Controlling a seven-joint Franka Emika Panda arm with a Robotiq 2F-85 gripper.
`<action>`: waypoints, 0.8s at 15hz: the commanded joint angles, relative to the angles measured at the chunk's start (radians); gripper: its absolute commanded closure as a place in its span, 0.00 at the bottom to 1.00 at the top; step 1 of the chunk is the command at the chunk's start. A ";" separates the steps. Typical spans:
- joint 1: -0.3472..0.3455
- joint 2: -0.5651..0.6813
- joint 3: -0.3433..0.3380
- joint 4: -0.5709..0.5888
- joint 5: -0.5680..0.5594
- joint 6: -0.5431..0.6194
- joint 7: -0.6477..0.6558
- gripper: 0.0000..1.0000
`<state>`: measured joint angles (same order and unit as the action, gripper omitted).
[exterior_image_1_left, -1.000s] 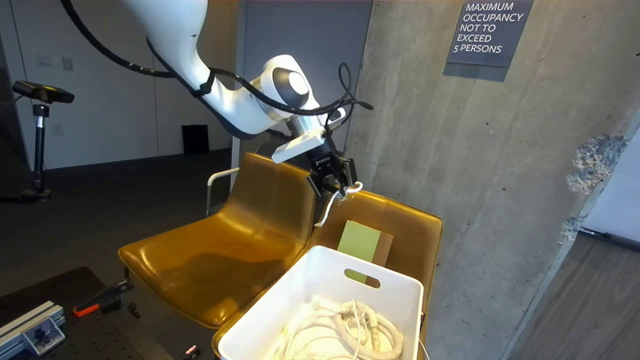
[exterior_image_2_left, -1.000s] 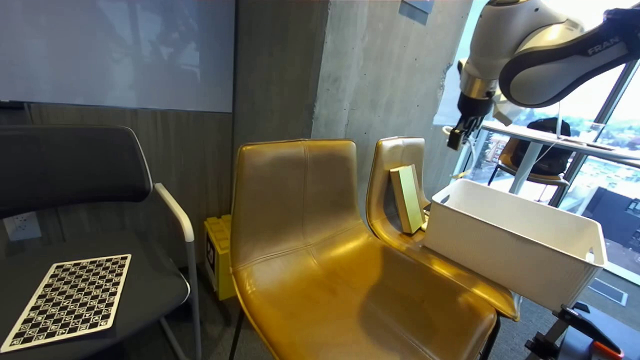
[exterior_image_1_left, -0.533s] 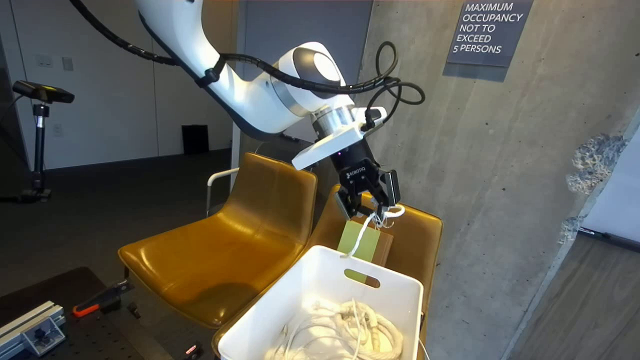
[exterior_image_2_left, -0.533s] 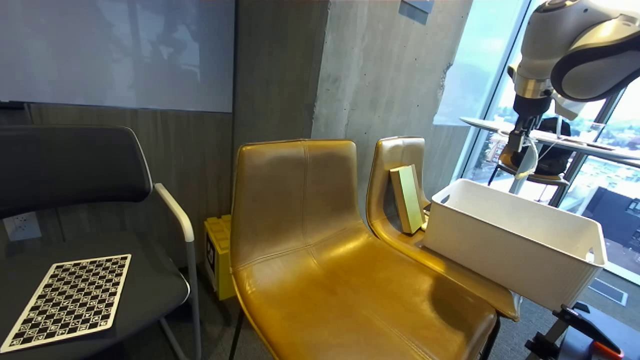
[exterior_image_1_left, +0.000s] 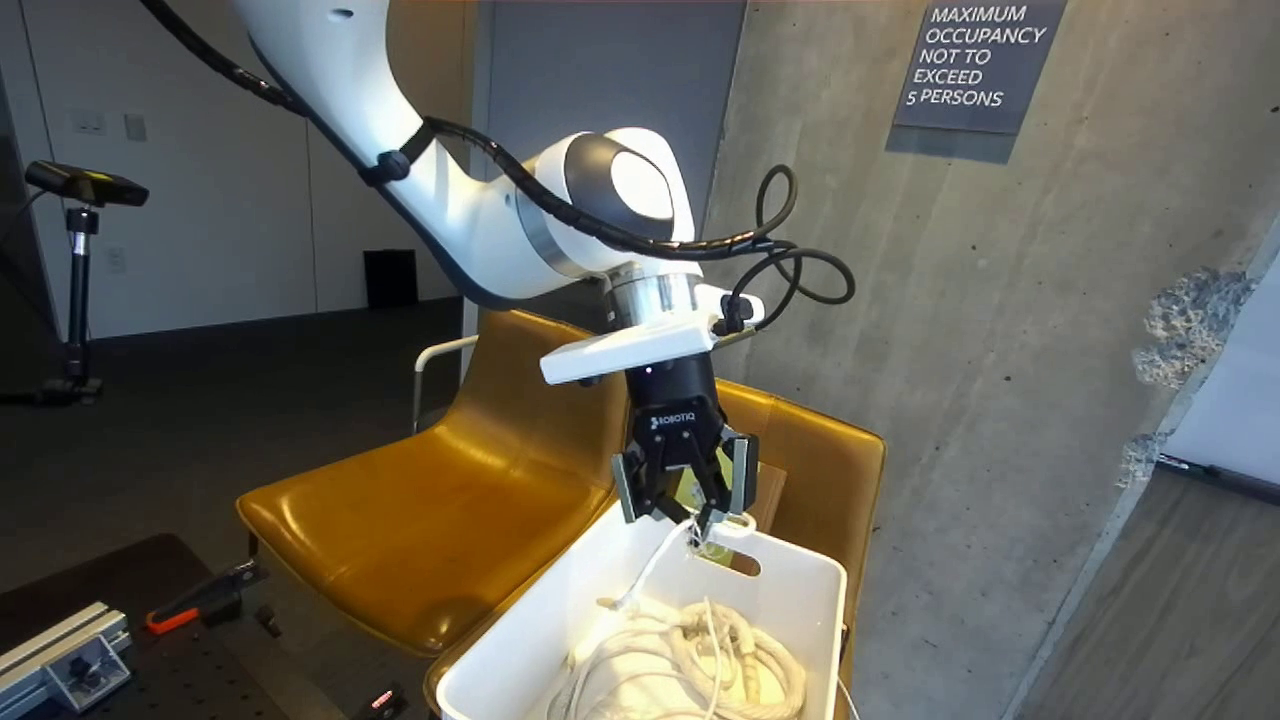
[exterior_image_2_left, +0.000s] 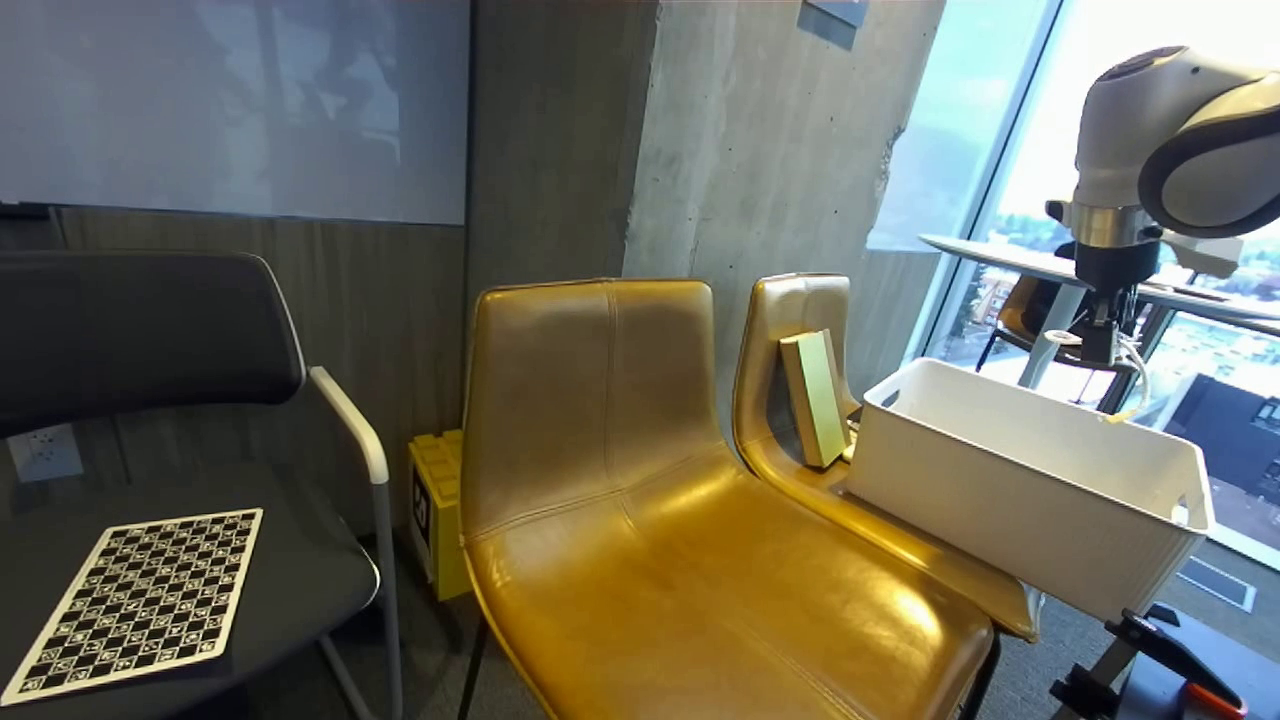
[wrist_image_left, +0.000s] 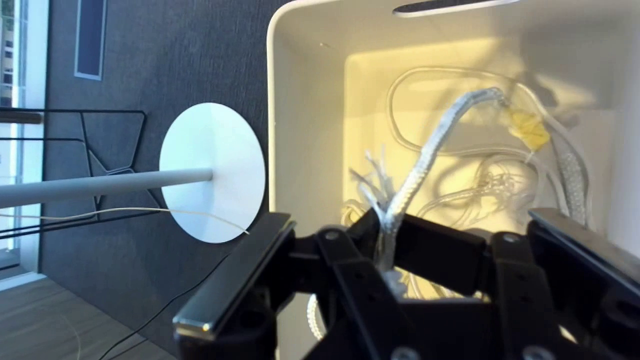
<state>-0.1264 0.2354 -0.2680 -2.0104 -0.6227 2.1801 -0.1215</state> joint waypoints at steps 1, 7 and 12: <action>-0.031 -0.049 0.038 -0.033 0.068 -0.037 -0.075 1.00; -0.033 -0.055 0.044 -0.038 0.123 -0.049 -0.109 0.67; -0.034 -0.063 0.048 -0.044 0.178 -0.045 -0.136 0.31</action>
<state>-0.1349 0.2145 -0.2475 -2.0324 -0.4863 2.1531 -0.2182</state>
